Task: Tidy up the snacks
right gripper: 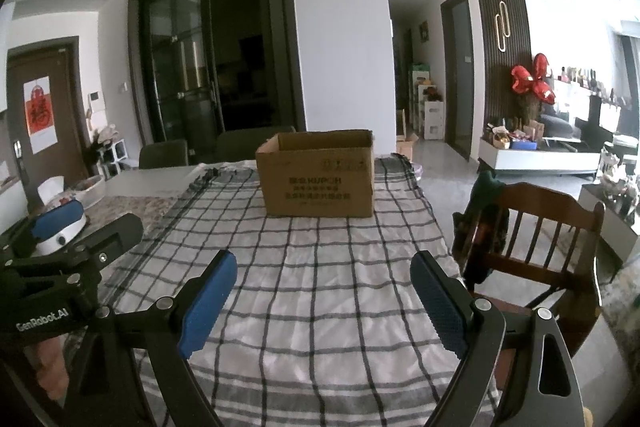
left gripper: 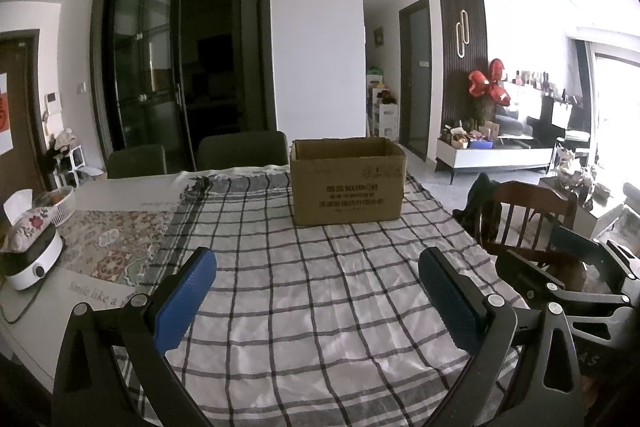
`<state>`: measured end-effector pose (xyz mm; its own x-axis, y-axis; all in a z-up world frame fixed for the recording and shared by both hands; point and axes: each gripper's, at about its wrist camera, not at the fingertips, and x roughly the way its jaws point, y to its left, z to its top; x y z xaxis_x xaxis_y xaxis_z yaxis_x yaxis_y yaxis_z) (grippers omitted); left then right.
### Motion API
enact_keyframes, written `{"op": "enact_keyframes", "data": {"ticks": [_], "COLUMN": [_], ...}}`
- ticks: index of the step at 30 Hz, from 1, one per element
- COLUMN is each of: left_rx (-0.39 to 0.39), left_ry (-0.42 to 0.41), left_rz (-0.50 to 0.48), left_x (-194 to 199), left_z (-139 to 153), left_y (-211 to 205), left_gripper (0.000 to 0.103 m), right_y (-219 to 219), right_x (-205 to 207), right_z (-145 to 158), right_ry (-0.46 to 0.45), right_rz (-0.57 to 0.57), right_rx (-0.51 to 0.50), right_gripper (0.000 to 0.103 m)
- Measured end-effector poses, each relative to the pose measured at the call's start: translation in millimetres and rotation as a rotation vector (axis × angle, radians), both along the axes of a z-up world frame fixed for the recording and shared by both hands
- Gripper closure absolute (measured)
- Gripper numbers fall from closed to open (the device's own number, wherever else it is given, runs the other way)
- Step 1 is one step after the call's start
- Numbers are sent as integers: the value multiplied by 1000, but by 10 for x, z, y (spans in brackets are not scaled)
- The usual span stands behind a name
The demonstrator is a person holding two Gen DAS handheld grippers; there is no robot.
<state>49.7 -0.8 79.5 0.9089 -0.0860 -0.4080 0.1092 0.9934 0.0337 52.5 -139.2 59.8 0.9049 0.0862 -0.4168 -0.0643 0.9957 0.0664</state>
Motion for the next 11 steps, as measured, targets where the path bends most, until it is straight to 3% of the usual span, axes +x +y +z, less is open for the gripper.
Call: {"op": "enact_keyframes", "data": {"ticks": [11], "left_rx": [5], "left_ry": [0], "left_rz": [13], "left_x": [16], "left_z": [-14], "left_y": [-1], "left_gripper": [0], "right_y": [26], "right_x": [-30], "right_z": [15], "right_ry": [11], "right_rz": [-9], "right_rx": [-2], "right_gripper": [14]}}
